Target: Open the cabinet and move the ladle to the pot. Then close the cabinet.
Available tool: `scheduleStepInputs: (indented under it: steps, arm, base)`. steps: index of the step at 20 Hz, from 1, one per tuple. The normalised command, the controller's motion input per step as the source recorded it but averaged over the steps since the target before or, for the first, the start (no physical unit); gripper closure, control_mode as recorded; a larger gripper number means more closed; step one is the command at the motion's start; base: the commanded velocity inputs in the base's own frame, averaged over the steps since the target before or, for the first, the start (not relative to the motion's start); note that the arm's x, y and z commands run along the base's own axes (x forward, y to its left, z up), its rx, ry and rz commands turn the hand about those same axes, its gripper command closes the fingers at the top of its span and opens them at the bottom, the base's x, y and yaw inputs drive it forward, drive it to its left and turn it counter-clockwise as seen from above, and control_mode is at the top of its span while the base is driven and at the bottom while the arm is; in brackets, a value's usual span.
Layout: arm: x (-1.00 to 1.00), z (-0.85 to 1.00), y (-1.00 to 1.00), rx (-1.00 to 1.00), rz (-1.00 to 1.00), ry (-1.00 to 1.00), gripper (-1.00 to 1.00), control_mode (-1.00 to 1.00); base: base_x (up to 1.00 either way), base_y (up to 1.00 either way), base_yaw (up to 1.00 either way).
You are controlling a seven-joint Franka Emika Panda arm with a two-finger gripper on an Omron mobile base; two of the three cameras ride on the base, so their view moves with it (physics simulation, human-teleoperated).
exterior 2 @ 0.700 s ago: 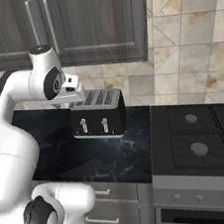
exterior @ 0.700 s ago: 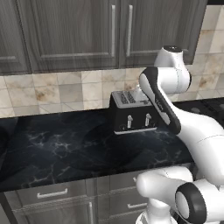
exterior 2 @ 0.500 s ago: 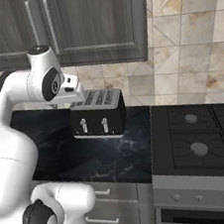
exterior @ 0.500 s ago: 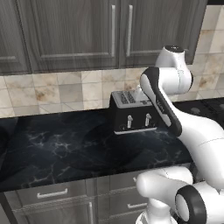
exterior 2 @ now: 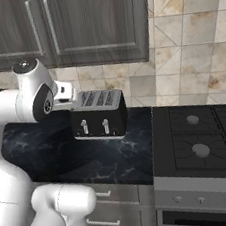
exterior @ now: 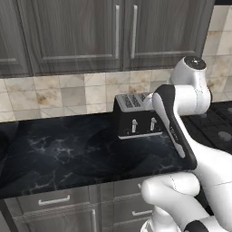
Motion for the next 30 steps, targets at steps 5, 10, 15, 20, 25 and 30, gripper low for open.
scheduleStepInputs:
  steps: [5,10,15,20,25,30]
  arm:
    - [-0.26,0.13,0.0,0.0,0.0,-0.21,-1.0,-1.0]
    - [-0.14,0.3,0.0,0.0,0.0,-0.1,-1.0,-1.0]
    - [-0.07,0.42,0.0,-0.01,0.0,-0.09,-1.0,-1.0]
    - [-0.03,0.44,0.0,-0.02,0.0,-0.1,-1.0,-1.0]
    - [-0.01,0.43,0.01,-0.02,0.0,-0.1,-1.0,-1.0]
    - [-0.01,0.33,0.05,0.0,0.0,-0.09,-1.0,-1.0]
  base:
    - [0.0,0.0,0.0]
    - [0.0,0.0,0.0]
    - [0.0,0.0,0.0]
    - [0.0,0.0,0.0]
    - [0.0,0.0,0.0]
    - [0.0,0.0,0.0]
